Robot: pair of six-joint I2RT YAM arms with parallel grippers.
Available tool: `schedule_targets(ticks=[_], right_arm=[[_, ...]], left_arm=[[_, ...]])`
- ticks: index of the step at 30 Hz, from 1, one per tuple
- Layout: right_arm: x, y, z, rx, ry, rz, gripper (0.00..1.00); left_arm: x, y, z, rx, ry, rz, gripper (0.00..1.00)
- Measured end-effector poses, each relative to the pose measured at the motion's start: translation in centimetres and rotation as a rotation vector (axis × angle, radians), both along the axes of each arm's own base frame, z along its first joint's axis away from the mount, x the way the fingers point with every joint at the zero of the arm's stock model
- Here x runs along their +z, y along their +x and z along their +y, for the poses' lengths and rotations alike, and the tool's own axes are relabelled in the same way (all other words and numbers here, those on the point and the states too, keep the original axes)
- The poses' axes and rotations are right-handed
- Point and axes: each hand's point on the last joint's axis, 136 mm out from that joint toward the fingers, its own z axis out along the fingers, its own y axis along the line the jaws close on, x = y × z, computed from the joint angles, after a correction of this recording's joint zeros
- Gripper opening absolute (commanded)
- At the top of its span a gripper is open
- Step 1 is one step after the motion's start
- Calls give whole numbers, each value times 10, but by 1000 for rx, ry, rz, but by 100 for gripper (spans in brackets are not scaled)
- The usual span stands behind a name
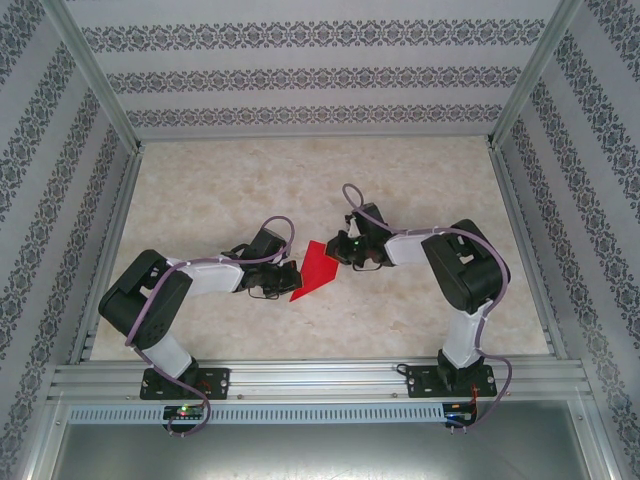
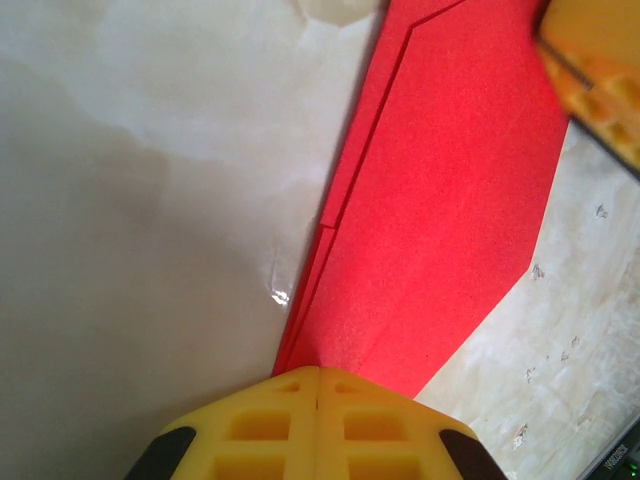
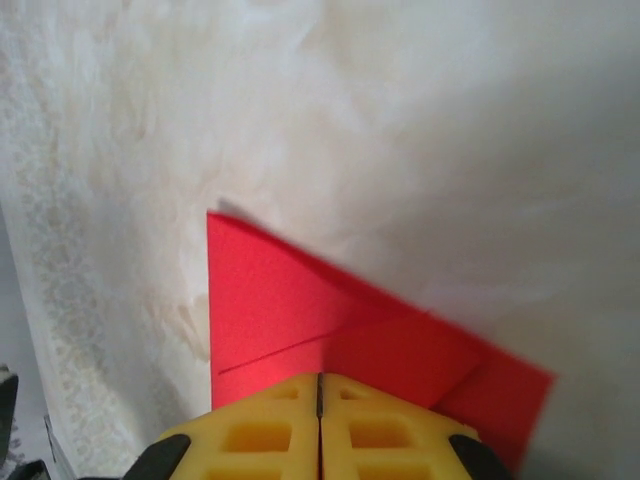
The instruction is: Fold a paper plane with a square sheet of paper (pick it up from the middle)
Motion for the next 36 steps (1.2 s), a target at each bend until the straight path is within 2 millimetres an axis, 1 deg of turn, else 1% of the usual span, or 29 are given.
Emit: schedule_targets(ticks=[2,5,11,15,20,22,25,28,30,33,36], right_arm=[[0,11,-11,-32,-13,-7,8],[-1,22,-21,-55,-18,-4,8],[0,23,-24,-43,7,11,8],[0,29,-32,-64,6,8,9],[3,34,-39,-78,10,-3,10],[9,37,-41,-87,6,-23,11],[30,40,-41,-91,14,-79,11],[54,37,-30,-67,38,-139,11],[59,31,-15,-35,54,-160,11],[51,8,9,21,65,-136,11],[35,-13,27,67,59,-89,10]], left_arm=[[0,0,0,-2,0,-1,2],[0,0,0,-3,1,-2,2],[-1,-1,1,-3,2,-1,2],[-1,-1,1,-3,2,-2,2],[-1,-1,0,-5,3,-3,2],[-1,-1,1,-5,3,-3,2],[-1,-1,1,-5,3,-3,2],[-1,-1,1,-5,3,-3,2],[-1,-1,1,-6,3,-4,2],[0,-1,0,-9,2,-6,3],[1,0,0,-14,1,-10,3]])
